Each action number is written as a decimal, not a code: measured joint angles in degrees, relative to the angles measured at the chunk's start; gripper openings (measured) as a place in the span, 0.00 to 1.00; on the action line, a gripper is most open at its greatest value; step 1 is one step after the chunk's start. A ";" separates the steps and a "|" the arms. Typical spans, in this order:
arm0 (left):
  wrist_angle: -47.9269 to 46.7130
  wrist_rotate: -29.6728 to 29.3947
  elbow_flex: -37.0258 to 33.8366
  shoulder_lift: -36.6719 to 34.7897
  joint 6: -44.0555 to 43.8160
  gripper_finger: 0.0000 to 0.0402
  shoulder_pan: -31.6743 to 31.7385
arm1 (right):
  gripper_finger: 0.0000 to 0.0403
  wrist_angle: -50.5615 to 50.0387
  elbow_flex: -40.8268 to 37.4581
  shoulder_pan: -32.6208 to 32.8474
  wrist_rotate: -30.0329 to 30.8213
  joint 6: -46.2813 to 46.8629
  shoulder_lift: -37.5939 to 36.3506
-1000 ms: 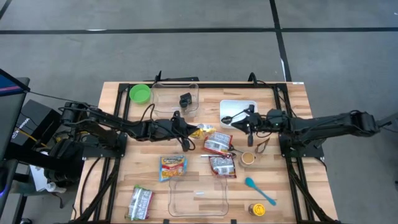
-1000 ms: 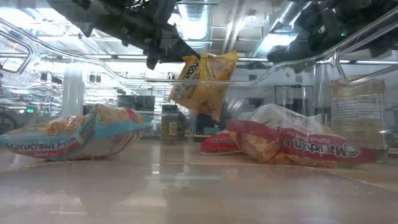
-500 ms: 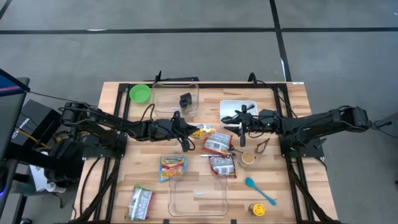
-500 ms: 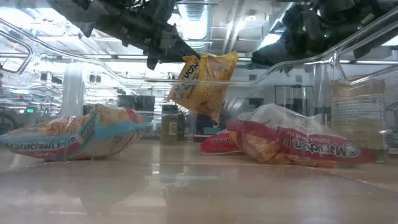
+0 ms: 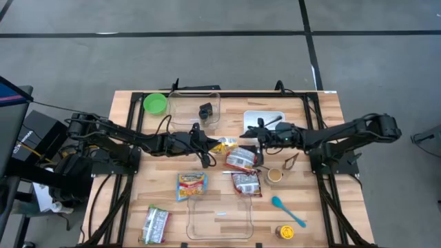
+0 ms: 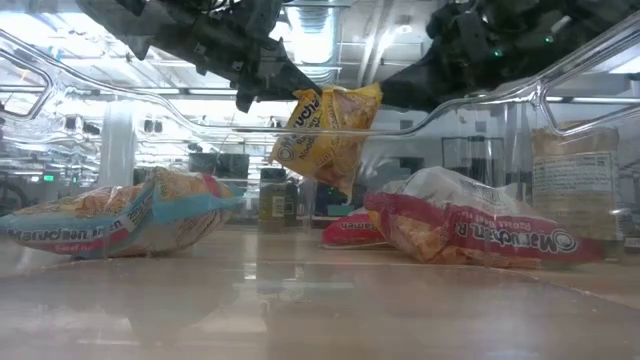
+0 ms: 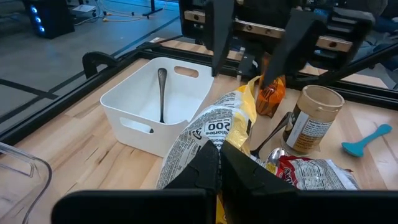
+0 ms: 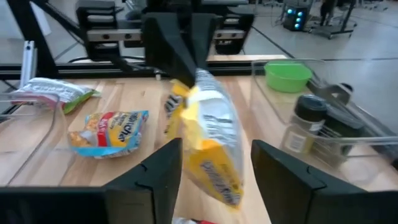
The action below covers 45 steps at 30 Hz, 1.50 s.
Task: Pick & Place Food Item
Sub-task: Put the yellow noodle pack into the bottom transparent bin
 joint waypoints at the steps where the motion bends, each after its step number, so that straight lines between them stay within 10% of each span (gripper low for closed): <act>1: 0.00 0.00 0.00 0.00 0.00 0.00 0.00 | 0.46 -0.06 0.32 0.26 0.00 0.00 0.45; 45: 0.00 0.02 0.00 0.00 0.00 0.00 0.00 | 0.13 -1.57 2.54 1.13 0.00 0.48 2.79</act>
